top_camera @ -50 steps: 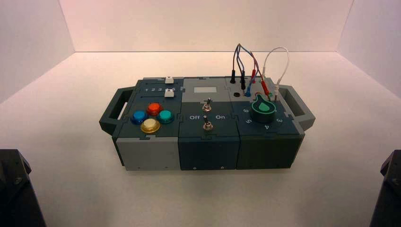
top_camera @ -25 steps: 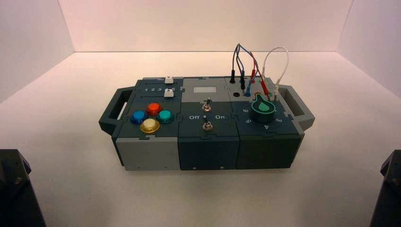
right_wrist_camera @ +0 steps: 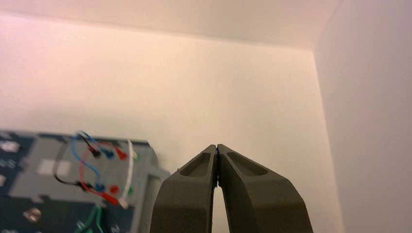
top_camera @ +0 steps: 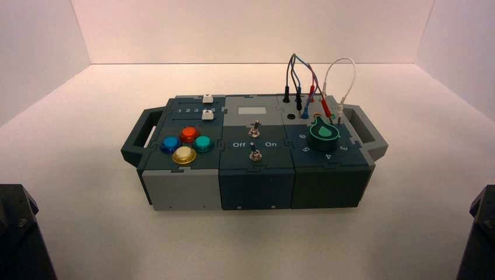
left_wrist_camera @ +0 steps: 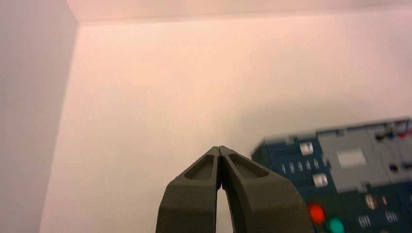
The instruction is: Move the box to the right.
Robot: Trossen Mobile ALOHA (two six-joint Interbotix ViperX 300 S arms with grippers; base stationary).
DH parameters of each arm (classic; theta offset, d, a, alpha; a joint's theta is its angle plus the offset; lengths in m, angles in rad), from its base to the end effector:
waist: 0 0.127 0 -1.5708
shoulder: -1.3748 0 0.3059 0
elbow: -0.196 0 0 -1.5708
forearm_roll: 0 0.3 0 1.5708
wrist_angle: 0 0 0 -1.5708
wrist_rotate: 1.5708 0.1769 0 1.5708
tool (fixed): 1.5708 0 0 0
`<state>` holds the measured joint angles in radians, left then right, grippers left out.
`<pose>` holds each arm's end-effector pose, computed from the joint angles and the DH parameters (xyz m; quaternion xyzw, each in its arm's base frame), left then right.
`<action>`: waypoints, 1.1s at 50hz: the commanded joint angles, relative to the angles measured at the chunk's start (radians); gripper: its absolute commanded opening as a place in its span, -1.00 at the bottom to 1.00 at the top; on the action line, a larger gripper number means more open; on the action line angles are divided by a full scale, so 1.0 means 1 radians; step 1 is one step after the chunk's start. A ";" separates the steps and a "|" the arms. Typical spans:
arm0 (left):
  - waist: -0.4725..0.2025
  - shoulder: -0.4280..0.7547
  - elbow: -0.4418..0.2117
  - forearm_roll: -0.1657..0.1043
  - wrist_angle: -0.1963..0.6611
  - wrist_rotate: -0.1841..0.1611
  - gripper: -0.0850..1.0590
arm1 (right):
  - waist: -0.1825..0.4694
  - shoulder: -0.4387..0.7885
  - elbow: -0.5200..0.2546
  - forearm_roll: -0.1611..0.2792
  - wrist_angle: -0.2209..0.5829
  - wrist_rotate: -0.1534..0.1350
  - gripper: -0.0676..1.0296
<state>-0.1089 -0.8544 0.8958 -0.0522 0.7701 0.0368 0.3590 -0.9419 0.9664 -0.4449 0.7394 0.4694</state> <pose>0.2323 -0.0319 0.2284 0.0140 0.3942 -0.0665 0.9165 0.2243 0.0294 0.2336 -0.0506 0.3319 0.0087 0.9419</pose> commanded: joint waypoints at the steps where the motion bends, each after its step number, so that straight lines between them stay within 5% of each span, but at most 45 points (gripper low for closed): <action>1: -0.015 0.046 -0.066 -0.002 0.095 -0.002 -0.91 | -0.002 0.066 -0.072 0.002 0.077 -0.003 -0.92; 11: -0.061 0.153 -0.083 -0.002 0.201 -0.002 -0.91 | -0.002 0.130 -0.129 0.006 0.184 -0.015 -0.92; 39: -0.152 0.400 -0.057 0.000 0.166 -0.002 -0.91 | 0.021 0.097 -0.089 0.118 0.137 -0.025 -0.92; 55: -0.198 0.586 -0.083 0.002 0.160 -0.002 -0.91 | 0.083 0.086 -0.094 0.133 0.112 -0.028 -0.92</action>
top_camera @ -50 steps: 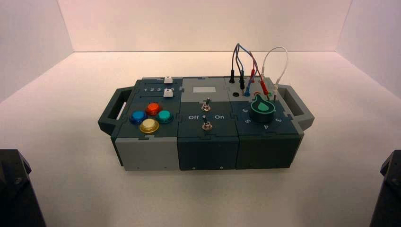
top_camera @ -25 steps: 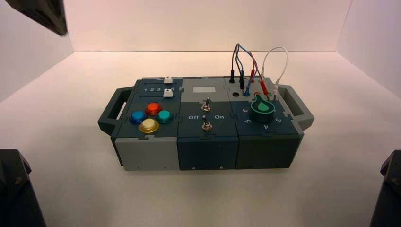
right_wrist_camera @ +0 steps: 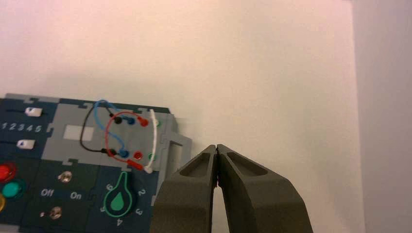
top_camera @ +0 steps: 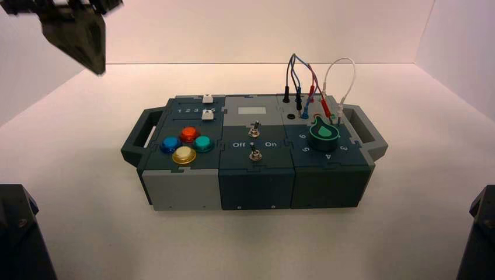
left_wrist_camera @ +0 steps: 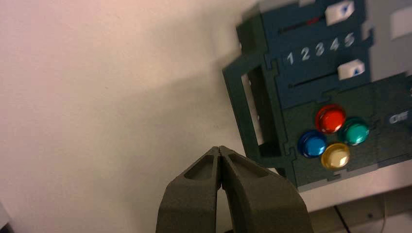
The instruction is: Move the box to the right.
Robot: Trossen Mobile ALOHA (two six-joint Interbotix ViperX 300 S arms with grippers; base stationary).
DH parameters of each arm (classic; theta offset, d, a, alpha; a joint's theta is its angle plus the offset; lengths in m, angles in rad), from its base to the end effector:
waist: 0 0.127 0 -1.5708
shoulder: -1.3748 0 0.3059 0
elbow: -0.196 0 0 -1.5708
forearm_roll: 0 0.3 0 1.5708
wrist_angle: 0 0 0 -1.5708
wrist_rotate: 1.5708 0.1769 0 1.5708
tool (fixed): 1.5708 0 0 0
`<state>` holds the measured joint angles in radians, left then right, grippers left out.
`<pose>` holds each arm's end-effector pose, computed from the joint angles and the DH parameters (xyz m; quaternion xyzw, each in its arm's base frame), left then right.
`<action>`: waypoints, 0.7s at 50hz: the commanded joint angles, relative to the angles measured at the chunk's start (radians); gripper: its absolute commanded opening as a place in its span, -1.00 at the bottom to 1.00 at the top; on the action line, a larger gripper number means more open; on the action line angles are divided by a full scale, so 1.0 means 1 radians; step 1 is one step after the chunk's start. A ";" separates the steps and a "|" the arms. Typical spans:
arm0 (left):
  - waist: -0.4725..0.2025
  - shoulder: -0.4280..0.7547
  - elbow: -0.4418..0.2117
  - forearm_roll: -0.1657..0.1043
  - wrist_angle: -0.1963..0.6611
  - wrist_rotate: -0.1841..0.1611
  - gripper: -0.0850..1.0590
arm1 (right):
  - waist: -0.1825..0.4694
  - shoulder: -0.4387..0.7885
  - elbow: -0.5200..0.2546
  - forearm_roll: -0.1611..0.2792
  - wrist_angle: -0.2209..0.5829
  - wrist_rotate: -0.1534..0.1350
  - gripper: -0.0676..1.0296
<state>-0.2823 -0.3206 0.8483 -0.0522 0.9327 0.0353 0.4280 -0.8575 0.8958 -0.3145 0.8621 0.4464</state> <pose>0.2292 -0.0742 0.1038 0.0815 0.6617 -0.1217 0.7353 0.2192 0.0544 0.2249 -0.0305 0.4081 0.0382 0.9116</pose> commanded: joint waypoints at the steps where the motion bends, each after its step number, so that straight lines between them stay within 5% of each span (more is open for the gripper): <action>1: -0.028 0.061 -0.035 0.002 -0.003 0.000 -0.91 | 0.015 0.002 -0.021 0.003 -0.011 -0.005 -0.92; 15: -0.074 0.224 -0.055 0.002 0.003 -0.008 -0.91 | 0.015 -0.025 -0.021 0.002 -0.028 -0.008 -0.92; 35: -0.083 0.305 -0.063 0.018 0.005 -0.009 -0.91 | 0.015 -0.081 -0.025 0.003 -0.029 -0.008 -0.92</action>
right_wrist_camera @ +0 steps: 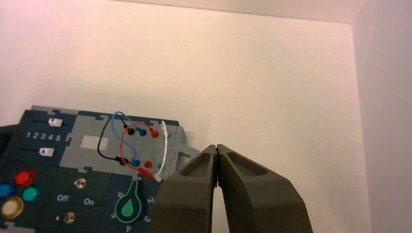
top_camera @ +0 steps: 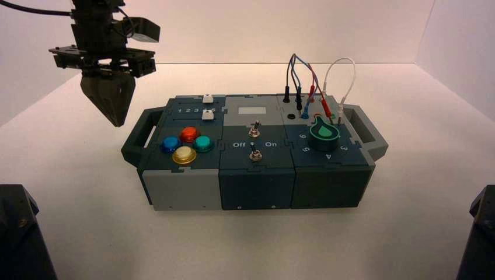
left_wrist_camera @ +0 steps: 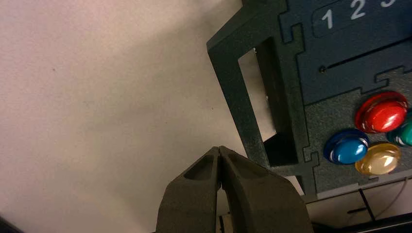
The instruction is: Move the box to the right.
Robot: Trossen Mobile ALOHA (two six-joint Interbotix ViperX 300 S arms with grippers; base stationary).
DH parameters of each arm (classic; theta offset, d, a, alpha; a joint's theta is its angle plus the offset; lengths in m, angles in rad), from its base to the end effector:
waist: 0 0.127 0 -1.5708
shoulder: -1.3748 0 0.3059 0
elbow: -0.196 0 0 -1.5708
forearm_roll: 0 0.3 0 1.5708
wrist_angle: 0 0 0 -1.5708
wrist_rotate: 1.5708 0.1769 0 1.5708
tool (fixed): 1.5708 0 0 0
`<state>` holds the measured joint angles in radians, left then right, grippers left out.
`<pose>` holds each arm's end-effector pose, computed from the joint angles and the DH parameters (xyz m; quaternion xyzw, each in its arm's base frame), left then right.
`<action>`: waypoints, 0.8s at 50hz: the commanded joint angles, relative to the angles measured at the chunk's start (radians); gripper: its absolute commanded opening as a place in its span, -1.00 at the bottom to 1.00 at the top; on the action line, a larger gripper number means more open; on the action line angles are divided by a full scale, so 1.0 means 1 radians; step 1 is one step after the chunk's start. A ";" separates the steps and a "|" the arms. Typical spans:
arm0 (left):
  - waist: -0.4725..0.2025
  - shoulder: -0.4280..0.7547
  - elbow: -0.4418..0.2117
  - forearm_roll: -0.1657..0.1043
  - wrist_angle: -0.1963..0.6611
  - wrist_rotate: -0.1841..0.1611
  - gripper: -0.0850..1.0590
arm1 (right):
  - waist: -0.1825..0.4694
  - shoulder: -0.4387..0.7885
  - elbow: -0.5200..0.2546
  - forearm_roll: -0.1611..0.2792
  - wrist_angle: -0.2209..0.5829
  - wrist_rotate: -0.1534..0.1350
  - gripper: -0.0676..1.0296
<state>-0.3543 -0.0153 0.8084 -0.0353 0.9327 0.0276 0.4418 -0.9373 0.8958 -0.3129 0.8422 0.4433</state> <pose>0.2217 -0.0874 0.0394 0.1253 0.7492 -0.1261 0.6381 0.2127 0.0557 0.2445 -0.0180 0.3659 0.0552 0.9289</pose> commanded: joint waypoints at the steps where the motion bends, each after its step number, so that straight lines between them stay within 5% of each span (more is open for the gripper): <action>1: -0.014 0.002 -0.023 0.002 0.005 -0.002 -0.91 | 0.002 -0.002 -0.026 0.002 -0.008 -0.005 -0.92; 40: -0.175 0.084 -0.104 -0.005 -0.003 -0.003 -0.91 | 0.002 -0.017 0.002 0.021 -0.006 -0.005 -0.92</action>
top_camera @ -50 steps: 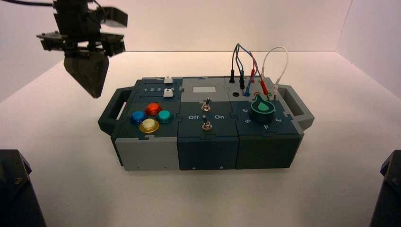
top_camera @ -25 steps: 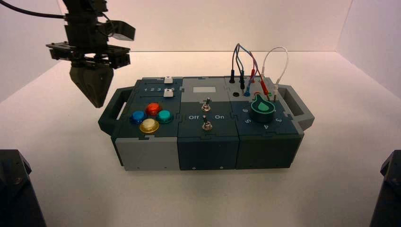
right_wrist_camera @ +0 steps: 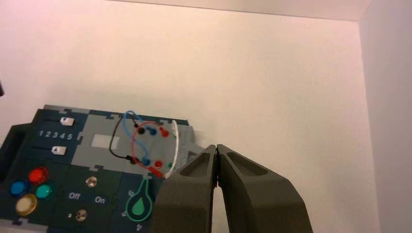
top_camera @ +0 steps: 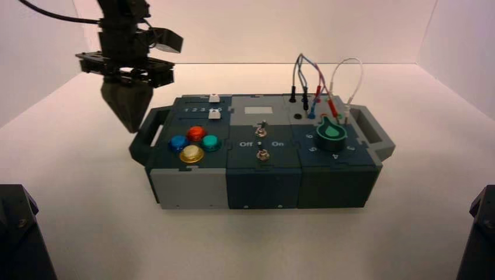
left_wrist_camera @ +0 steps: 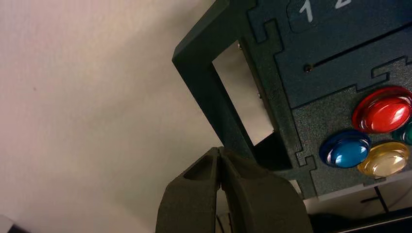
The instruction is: Move the box to the right.
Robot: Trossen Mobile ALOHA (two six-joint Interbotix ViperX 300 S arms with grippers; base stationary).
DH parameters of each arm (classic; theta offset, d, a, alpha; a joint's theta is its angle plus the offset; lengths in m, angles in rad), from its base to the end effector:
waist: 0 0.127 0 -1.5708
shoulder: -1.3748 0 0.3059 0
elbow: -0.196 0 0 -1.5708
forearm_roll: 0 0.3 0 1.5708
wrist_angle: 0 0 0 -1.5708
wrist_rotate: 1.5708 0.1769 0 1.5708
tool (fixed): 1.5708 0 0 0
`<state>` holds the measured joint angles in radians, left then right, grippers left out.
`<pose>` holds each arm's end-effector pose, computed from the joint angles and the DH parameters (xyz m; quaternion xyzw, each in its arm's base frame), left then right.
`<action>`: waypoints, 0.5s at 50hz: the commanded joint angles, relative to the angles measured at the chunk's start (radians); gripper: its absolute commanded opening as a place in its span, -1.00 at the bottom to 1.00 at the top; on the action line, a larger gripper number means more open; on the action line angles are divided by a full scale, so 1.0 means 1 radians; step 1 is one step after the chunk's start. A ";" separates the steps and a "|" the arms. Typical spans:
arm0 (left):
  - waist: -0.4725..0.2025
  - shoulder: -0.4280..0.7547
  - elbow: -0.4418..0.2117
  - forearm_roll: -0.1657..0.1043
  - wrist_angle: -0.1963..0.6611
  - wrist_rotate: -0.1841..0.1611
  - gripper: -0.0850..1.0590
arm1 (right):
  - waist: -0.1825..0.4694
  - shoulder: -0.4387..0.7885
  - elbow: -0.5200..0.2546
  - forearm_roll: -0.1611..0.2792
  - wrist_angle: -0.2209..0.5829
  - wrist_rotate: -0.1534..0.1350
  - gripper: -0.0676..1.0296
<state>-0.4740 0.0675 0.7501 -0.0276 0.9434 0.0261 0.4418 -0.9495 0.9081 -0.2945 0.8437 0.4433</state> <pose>0.2219 -0.1183 0.0298 0.1757 0.7506 -0.1601 0.6165 0.2091 0.0565 0.2410 -0.0104 0.3697 0.0584 0.9273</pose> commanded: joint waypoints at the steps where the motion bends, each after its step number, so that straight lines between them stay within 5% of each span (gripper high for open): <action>1: -0.067 0.009 -0.055 -0.015 -0.014 -0.003 -0.91 | 0.002 -0.009 -0.008 0.003 -0.008 -0.005 -0.92; 25: -0.252 0.129 -0.195 -0.028 -0.006 -0.023 -0.91 | 0.002 -0.023 0.021 0.003 0.002 -0.005 -0.92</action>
<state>-0.6611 0.1887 0.6029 -0.0307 0.9465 0.0077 0.4418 -0.9756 0.9434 -0.2930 0.8498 0.4433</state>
